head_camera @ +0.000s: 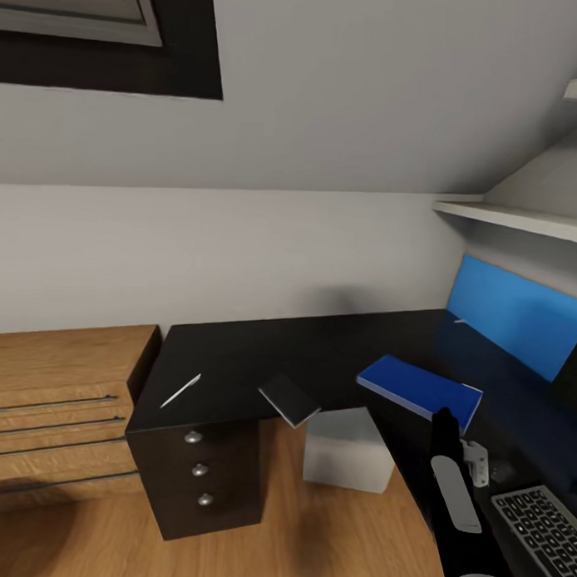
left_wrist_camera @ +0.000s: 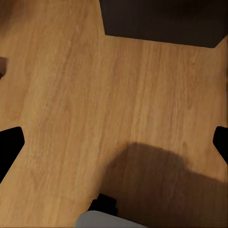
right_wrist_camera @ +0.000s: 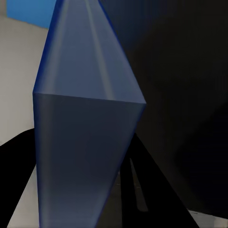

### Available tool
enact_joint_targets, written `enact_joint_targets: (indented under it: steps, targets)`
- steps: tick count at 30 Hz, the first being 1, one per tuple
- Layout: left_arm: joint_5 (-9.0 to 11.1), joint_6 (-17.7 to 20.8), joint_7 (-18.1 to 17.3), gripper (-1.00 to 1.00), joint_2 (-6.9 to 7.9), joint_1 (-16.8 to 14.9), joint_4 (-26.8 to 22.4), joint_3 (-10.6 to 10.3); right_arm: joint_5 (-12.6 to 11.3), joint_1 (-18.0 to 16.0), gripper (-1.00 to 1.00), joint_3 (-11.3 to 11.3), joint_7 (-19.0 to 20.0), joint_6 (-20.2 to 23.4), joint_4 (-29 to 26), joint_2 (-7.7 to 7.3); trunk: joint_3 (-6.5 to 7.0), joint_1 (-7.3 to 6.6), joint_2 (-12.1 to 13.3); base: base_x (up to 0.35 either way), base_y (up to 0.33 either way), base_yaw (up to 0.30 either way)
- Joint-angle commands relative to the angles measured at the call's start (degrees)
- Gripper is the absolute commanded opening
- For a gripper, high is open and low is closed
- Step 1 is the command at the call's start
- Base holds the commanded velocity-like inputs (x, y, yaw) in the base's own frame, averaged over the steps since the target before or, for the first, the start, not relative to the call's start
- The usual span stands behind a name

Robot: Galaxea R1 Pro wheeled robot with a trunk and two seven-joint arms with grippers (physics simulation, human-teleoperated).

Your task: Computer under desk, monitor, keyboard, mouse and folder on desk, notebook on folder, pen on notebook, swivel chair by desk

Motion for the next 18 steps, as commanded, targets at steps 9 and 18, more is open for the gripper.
enact_joint_targets:
  steps: [9,18]
  targets:
    - [0.5,-0.3,0.4,1.00,0.04,-0.1,0.0,-0.5,-0.4,0.0,-1.00,0.2,0.1,-0.2,-0.1,-0.06,-0.07,0.03,0.0,0.117,-0.113,0.000]
    - [0.5,-0.3,0.4,1.00,0.05,0.0,0.0,-0.5,-0.5,0.0,-1.00,0.2,0.0,-0.3,-0.1,0.02,-0.07,0.03,0.0,0.003,-0.003,0.000]
